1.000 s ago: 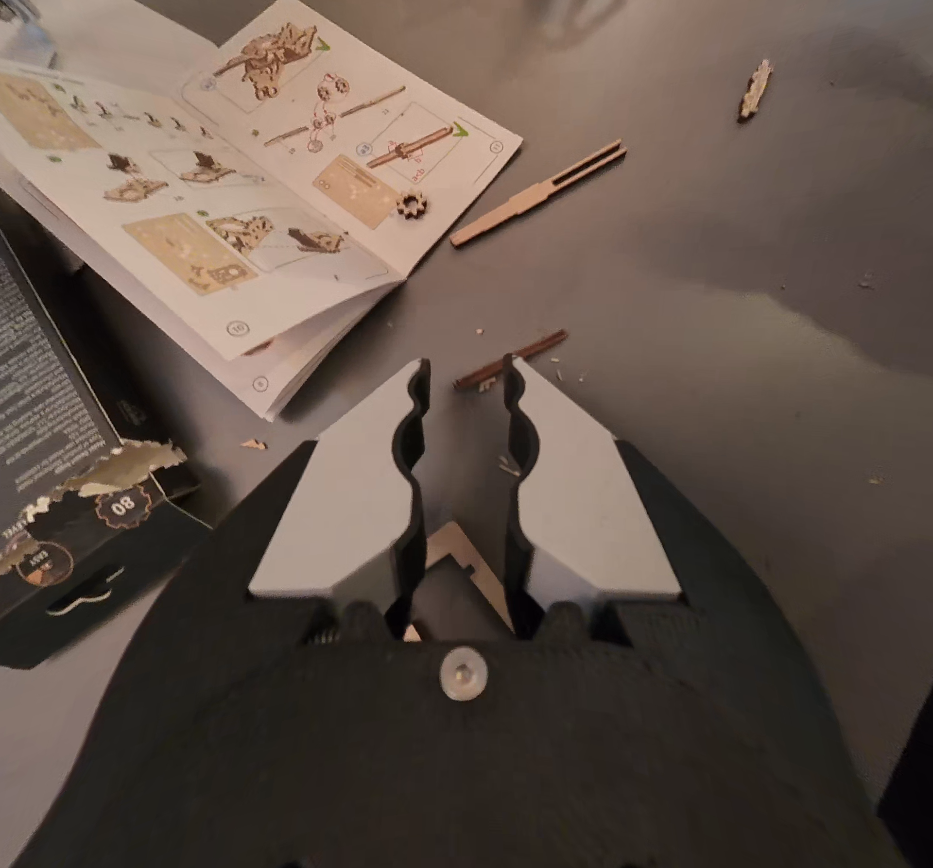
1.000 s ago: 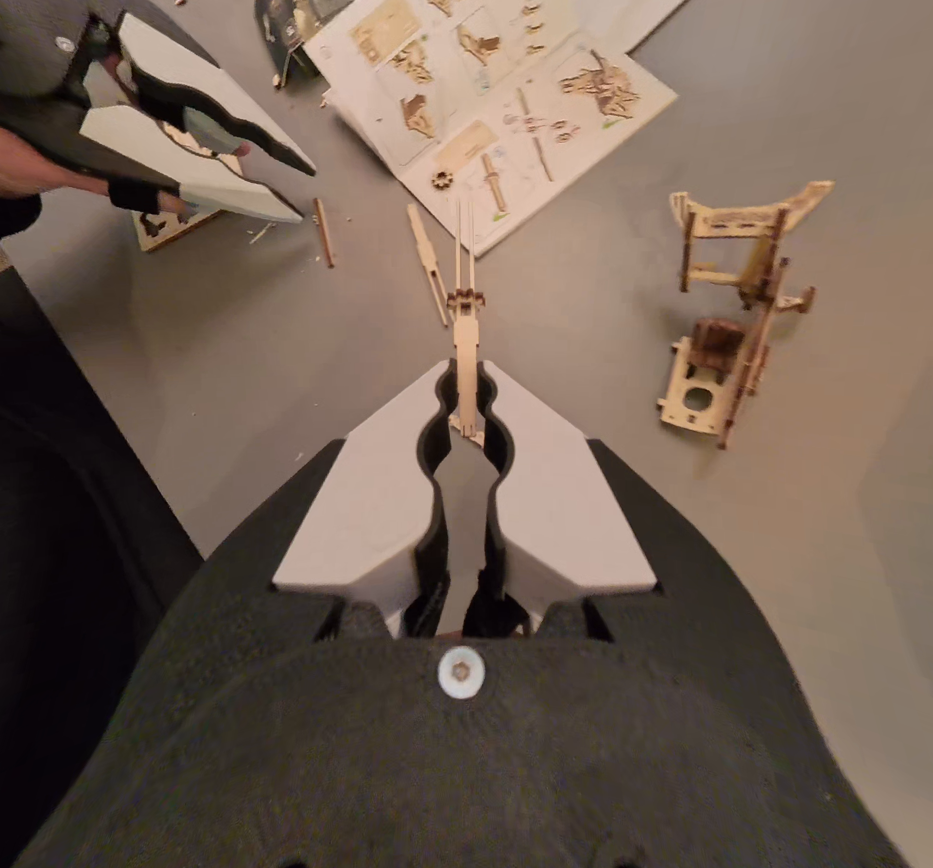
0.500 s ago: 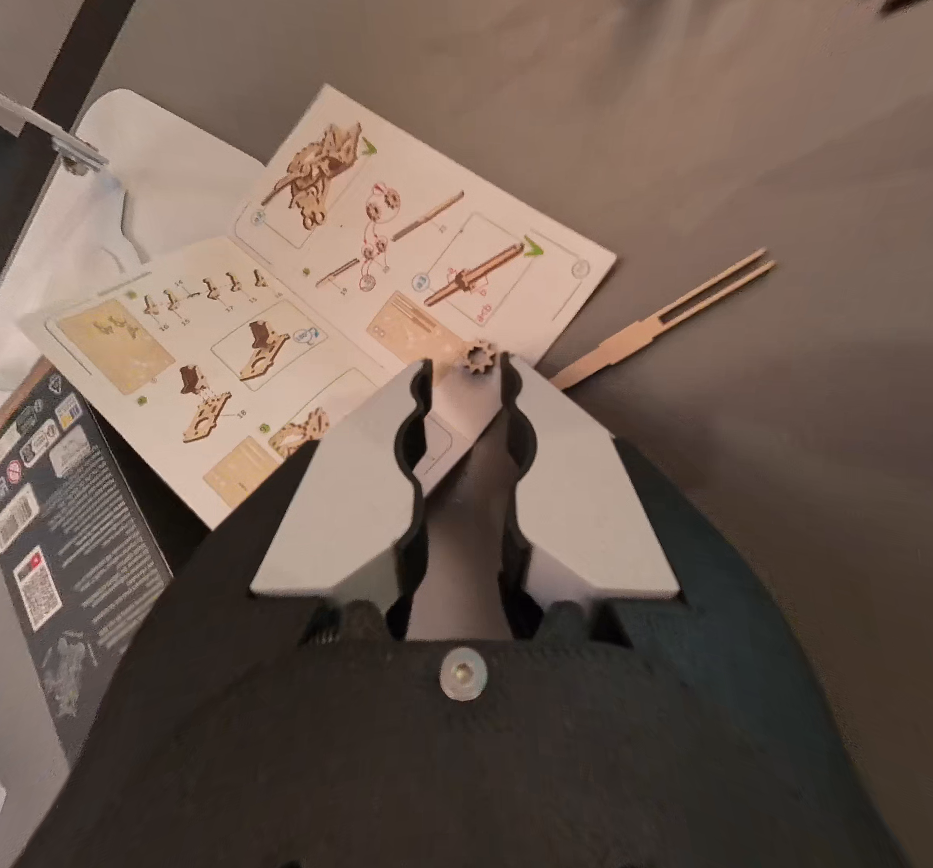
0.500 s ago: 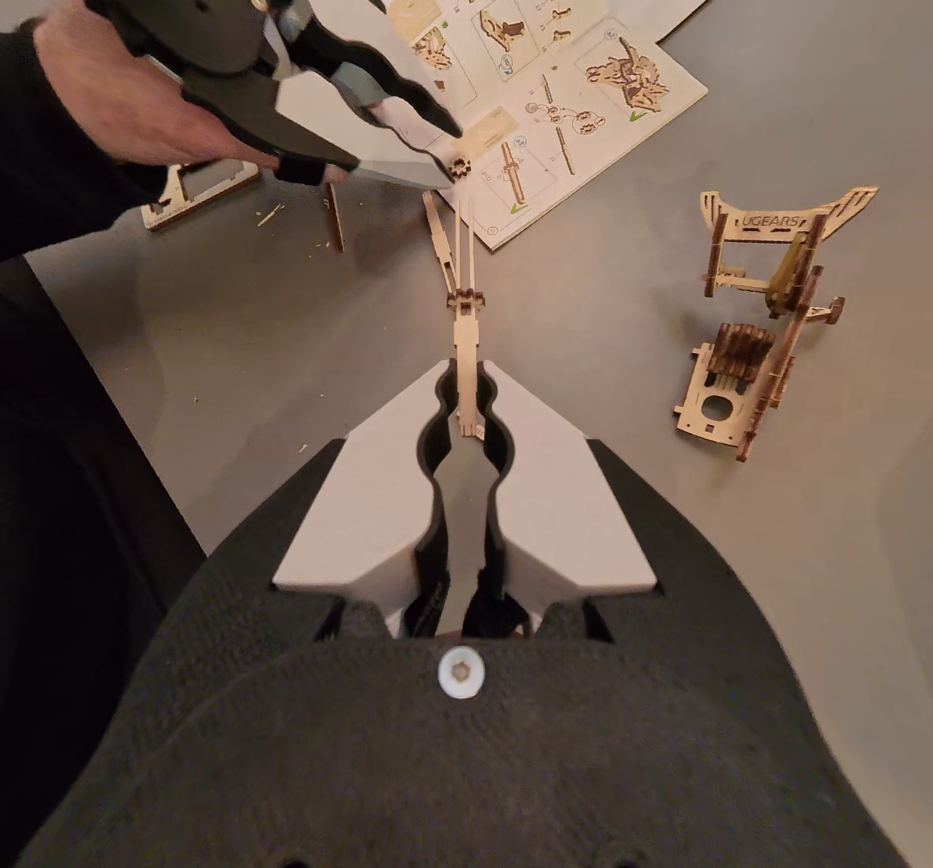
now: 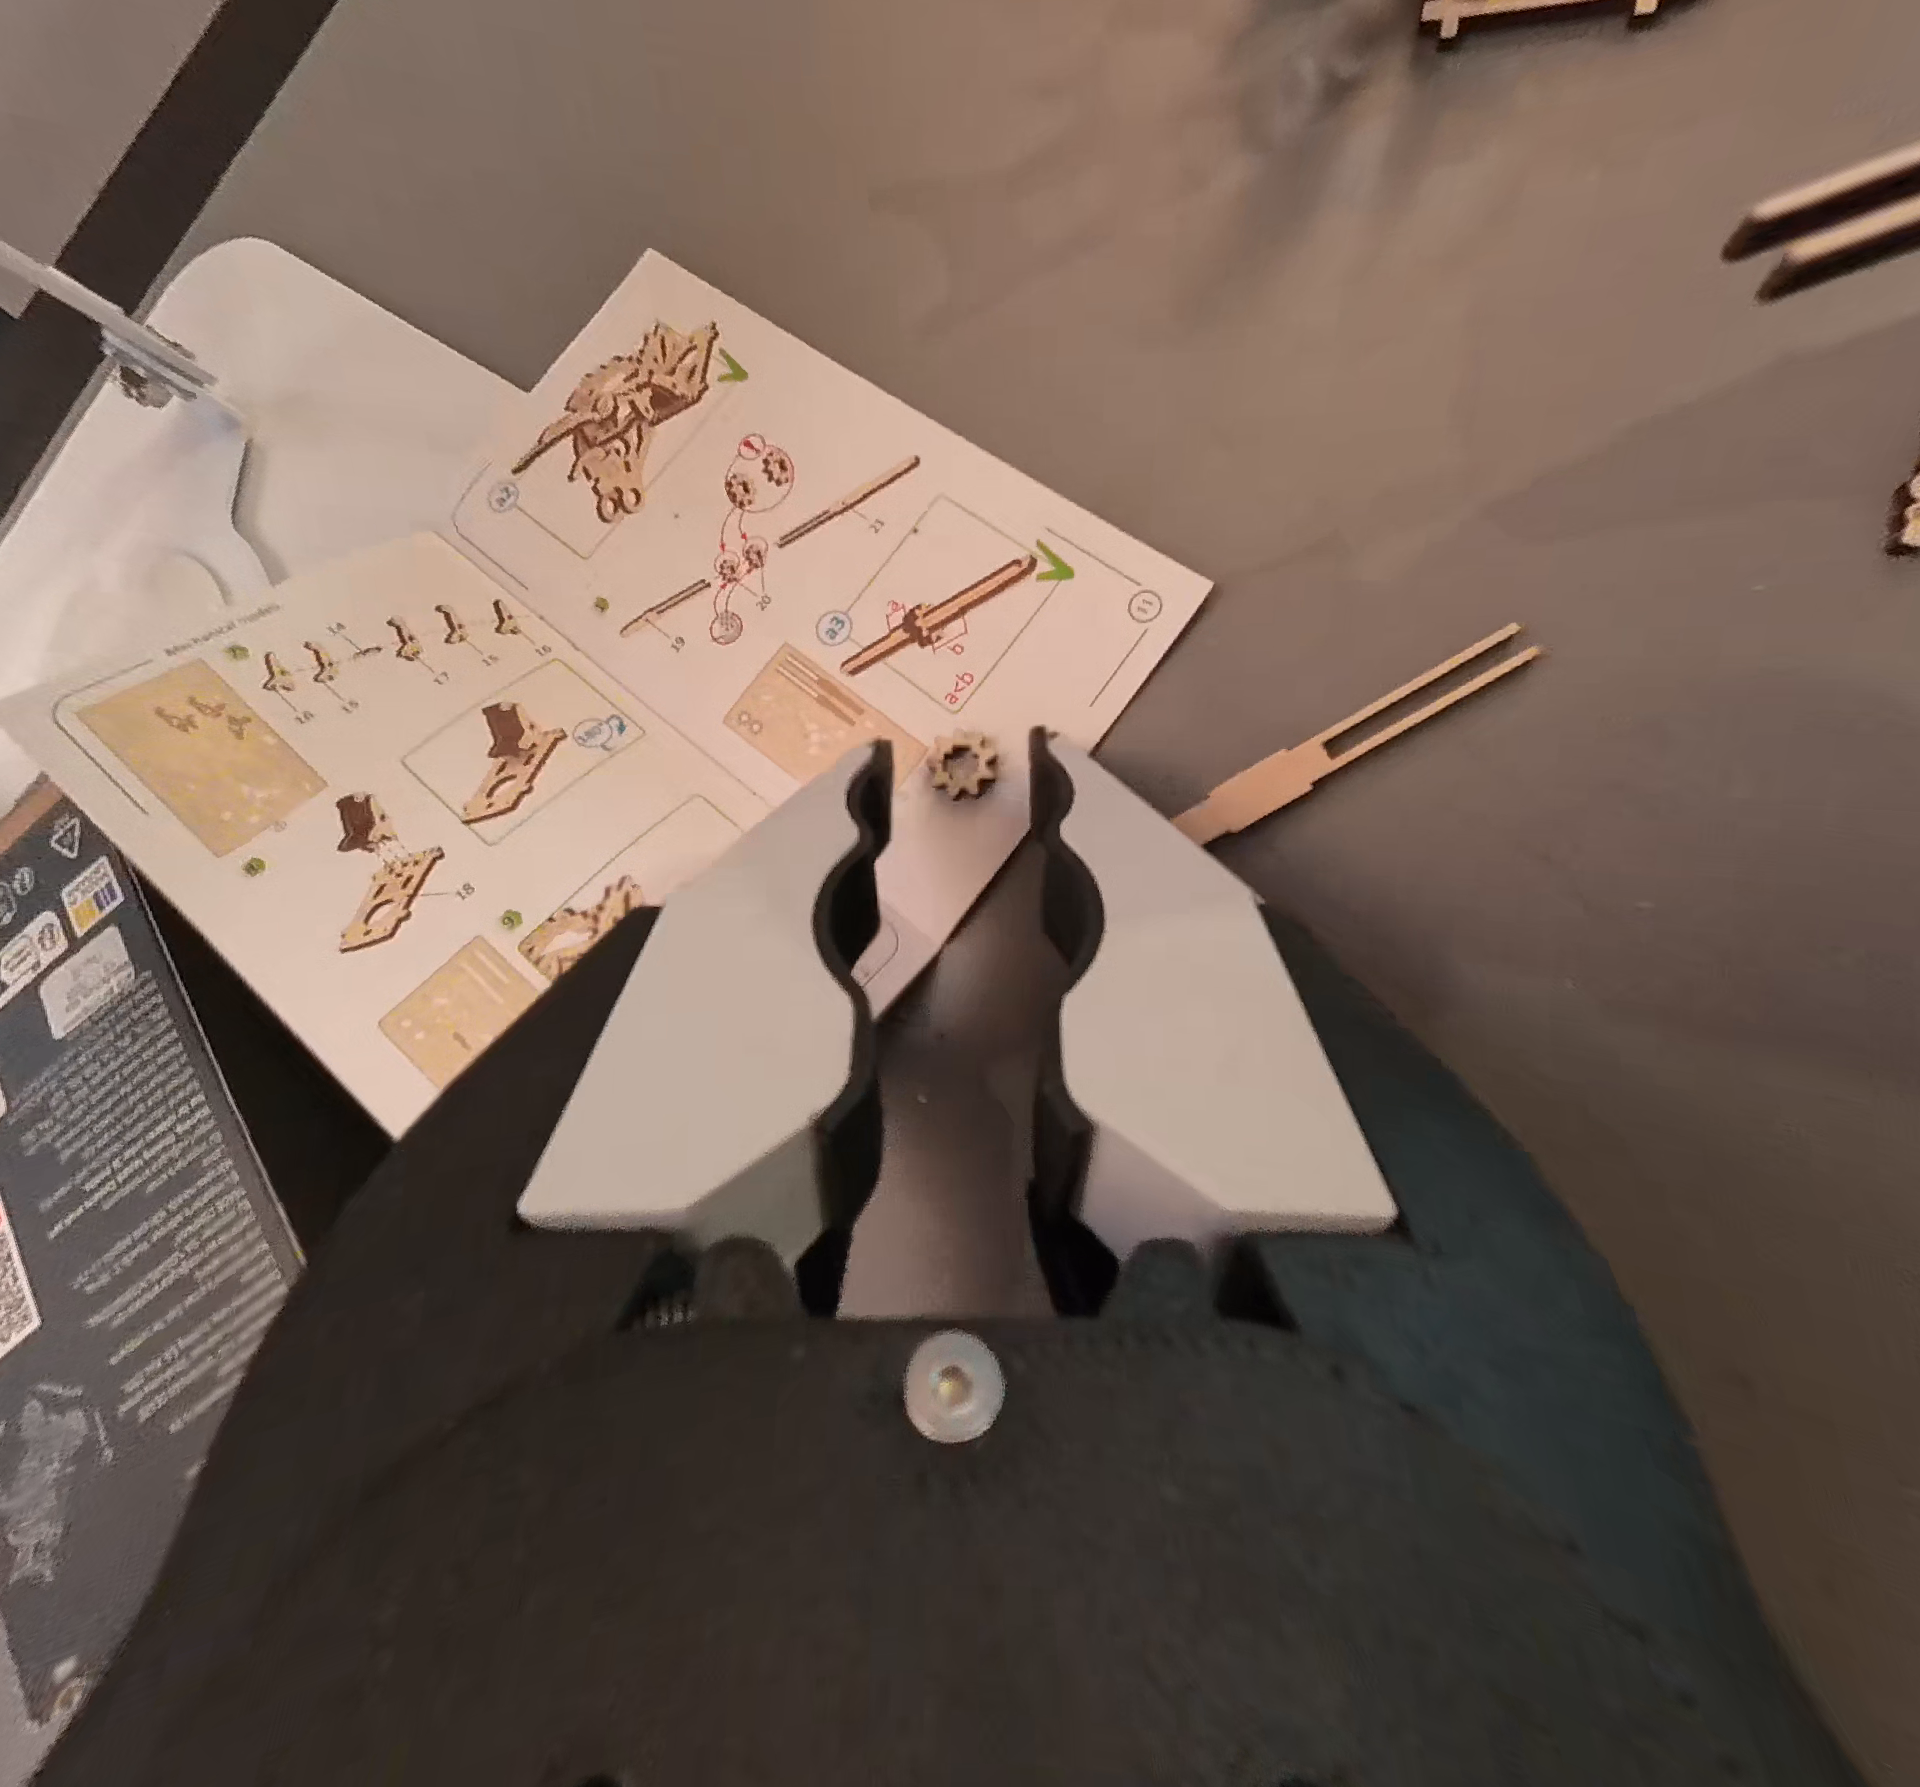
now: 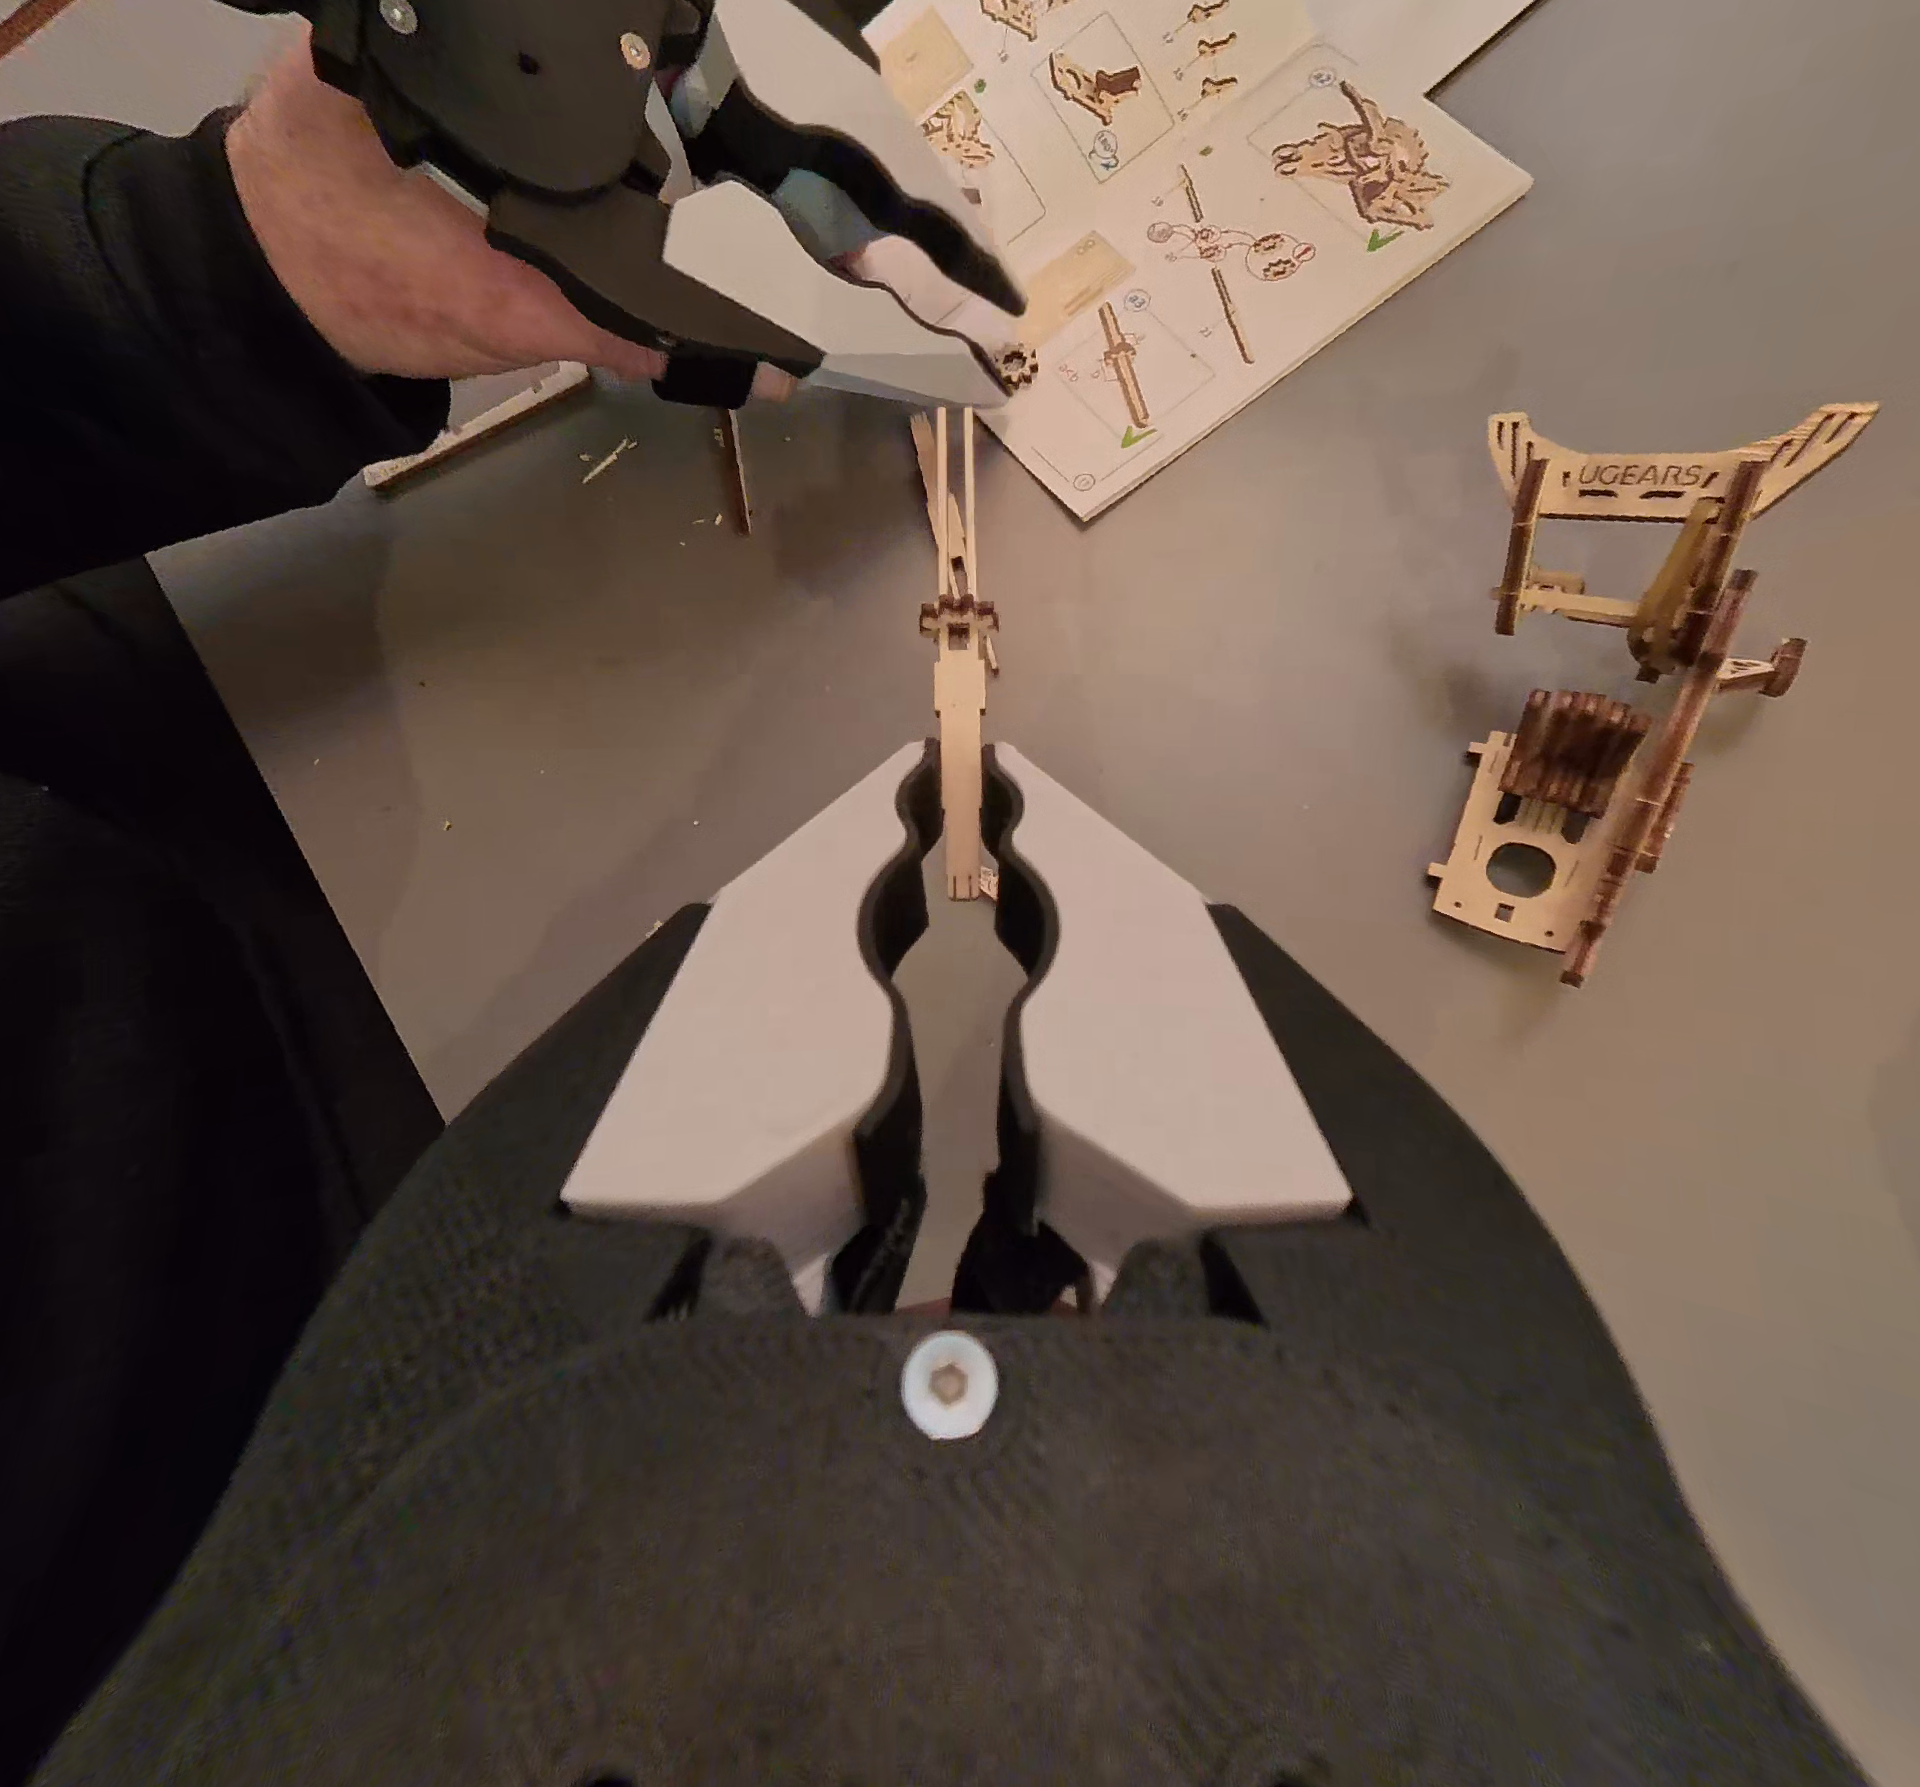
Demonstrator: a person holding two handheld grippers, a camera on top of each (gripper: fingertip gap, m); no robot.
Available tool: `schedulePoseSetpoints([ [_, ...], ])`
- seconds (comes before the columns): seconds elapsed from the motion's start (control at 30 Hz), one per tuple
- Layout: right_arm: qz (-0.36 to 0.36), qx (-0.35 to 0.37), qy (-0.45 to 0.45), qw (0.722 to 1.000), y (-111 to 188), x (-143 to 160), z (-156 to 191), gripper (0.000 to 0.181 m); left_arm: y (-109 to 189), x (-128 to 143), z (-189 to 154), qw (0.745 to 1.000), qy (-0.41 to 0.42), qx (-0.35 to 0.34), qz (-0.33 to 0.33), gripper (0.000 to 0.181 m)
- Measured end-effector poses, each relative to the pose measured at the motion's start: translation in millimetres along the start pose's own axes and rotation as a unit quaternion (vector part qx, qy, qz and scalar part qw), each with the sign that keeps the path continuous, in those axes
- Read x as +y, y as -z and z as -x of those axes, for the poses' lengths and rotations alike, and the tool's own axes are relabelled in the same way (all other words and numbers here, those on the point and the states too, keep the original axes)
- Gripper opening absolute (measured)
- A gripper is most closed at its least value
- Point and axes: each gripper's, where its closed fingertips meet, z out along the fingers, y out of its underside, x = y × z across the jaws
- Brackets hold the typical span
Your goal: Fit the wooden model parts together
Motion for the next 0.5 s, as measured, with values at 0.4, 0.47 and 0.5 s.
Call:
schedulePoseSetpoints([
  [0.4, -0.004, -0.012, -0.003, 1.0, -1.9, 0.0, 1.4, 0.004, -6.3, 1.8, -1.6, 0.997, 0.064, 0.037, -0.004, 0.01],
  [0.47, -0.004, -0.013, -0.001, 1.0, -2.3, -0.3, 2.0, 0.004, -0.6, -4.5, -3.4, 0.994, 0.093, 0.056, -0.032, 0.01],
  [0.5, -0.007, -0.012, 0.0, 1.0, -2.1, -1.1, 1.9, 0.004, 4.5, -10.0, -4.9, 0.99, 0.112, 0.07, -0.052, 0.01],
])
